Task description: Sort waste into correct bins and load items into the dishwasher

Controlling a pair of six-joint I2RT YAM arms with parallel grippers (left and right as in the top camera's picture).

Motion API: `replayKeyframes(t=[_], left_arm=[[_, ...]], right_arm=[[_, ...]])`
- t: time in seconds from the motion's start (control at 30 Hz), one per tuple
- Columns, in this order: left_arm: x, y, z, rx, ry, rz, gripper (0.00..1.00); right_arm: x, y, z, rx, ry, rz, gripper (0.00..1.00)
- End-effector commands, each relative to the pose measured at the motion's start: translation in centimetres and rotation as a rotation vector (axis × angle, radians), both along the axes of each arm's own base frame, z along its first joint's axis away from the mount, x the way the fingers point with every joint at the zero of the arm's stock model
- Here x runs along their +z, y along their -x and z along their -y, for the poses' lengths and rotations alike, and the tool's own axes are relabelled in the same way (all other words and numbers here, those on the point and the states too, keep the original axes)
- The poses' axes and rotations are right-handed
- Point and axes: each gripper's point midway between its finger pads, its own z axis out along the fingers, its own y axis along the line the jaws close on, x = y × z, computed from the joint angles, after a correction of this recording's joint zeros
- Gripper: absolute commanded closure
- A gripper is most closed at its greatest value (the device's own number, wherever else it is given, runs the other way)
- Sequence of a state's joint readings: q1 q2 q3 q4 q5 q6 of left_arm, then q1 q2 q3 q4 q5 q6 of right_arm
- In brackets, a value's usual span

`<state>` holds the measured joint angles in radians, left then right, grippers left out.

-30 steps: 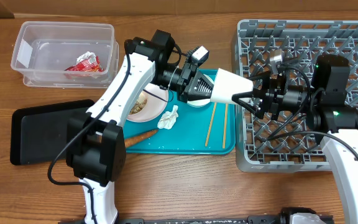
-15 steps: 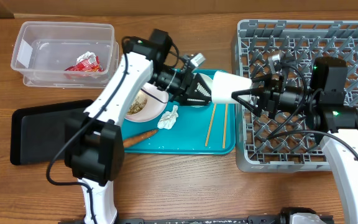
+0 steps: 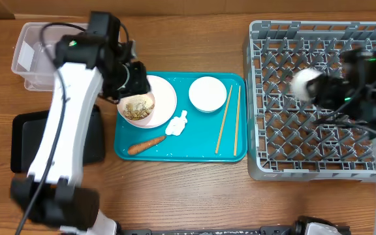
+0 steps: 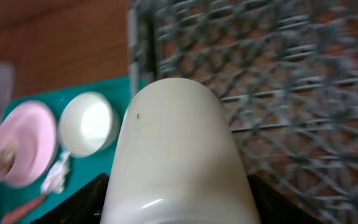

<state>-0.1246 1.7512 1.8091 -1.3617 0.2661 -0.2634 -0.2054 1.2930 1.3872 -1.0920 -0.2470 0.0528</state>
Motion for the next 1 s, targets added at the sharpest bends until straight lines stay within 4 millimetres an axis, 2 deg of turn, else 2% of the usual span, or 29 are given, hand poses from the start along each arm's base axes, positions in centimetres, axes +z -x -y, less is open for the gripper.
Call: replayKeyframes(t=[0.0, 0.07, 0.1, 0.23, 0.37, 0.6, 0.9, 0.97], left_arm=[[2.8, -0.1, -3.0, 0.088, -0.152, 0.115, 0.53], [3.0, 0.1, -3.1, 0.089, -0.156, 0.119, 0.53], [3.0, 0.2, -3.1, 0.089, -0.157, 0.114, 0.53], [2.9, 0.1, -3.1, 0.089, -0.157, 0.114, 0.53], [2.9, 0.1, -3.1, 0.089, -0.157, 0.113, 0.53], [2.9, 0.2, -3.0, 0.087, -0.157, 0.112, 0.53], [2.9, 0.2, -3.0, 0.086, -0.154, 0.112, 0.53], [2.9, 0.2, -3.0, 0.086, -0.155, 0.112, 0.53]], right_arm=[[0.5, 1.4, 7.2, -0.334, 0.109, -0.033, 0.63], [-0.2, 2.6, 10.2, -0.460, 0.130, -0.080, 0.63], [-1.0, 3.7, 12.4, -0.549, 0.134, -0.121, 0.63], [-3.0, 5.8, 16.6, -0.719, 0.099, -0.204, 0.63], [-5.0, 7.3, 19.7, -0.837, 0.058, -0.270, 0.63], [-8.3, 8.3, 23.0, -0.948, 0.001, -0.347, 0.63], [-9.8, 7.0, 23.9, -0.941, -0.016, -0.342, 0.62], [-10.1, 6.8, 24.0, -0.938, -0.020, -0.345, 0.54]])
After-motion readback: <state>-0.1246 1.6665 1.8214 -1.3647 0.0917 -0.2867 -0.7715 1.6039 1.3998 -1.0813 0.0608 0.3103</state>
